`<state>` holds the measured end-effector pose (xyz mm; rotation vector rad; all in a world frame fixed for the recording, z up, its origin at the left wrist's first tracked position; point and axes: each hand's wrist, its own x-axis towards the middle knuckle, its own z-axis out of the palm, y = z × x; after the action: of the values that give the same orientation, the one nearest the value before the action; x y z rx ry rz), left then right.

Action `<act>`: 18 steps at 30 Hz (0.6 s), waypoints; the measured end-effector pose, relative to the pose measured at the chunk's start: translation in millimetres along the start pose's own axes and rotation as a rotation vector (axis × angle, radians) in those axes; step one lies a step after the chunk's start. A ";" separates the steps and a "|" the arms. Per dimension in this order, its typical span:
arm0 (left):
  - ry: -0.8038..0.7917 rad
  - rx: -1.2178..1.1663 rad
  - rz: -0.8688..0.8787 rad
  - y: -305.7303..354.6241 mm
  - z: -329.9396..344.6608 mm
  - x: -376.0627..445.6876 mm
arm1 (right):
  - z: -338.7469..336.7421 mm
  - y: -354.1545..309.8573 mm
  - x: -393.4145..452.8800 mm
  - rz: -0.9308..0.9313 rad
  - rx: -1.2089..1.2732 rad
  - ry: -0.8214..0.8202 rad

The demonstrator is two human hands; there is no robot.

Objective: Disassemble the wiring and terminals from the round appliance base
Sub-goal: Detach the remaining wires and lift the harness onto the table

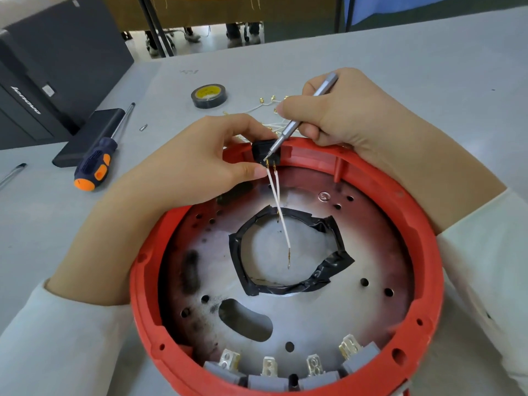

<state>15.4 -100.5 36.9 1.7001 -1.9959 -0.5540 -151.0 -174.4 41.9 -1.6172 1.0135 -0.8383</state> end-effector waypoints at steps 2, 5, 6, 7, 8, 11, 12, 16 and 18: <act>0.000 0.006 0.007 -0.6 -0.2 -0.1 | -2.4 0.2 -6.0 -0.053 0.085 0.013; -0.005 -0.014 0.023 -0.2 0.2 -1.0 | -7.1 0.2 -19.4 -0.149 0.095 -0.033; -0.004 -0.022 0.025 0.1 0.4 -1.1 | -7.9 0.2 -23.3 -0.169 0.080 -0.038; -0.003 -0.028 0.024 0.1 0.4 -1.3 | -8.5 0.7 -25.7 -0.181 0.071 -0.028; -0.001 -0.031 0.023 0.1 0.3 -1.4 | -8.7 1.9 -26.6 -0.189 0.062 -0.003; 0.001 -0.028 0.025 0.3 0.4 -1.5 | -7.6 6.0 -25.7 -0.196 0.005 0.069; 0.002 -0.026 0.026 0.7 0.5 -1.4 | -7.3 7.0 -25.2 -0.191 -0.004 0.077; 0.005 -0.022 0.025 1.2 1.0 -1.1 | -7.0 7.8 -24.3 -0.183 -0.022 0.056; 0.001 -0.017 0.024 0.9 0.8 -1.1 | -6.9 7.1 -24.6 -0.180 -0.018 0.038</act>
<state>14.3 -99.2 36.7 1.6639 -2.0027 -0.5609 -168.7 -155.6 35.8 -1.7322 0.9135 -0.9866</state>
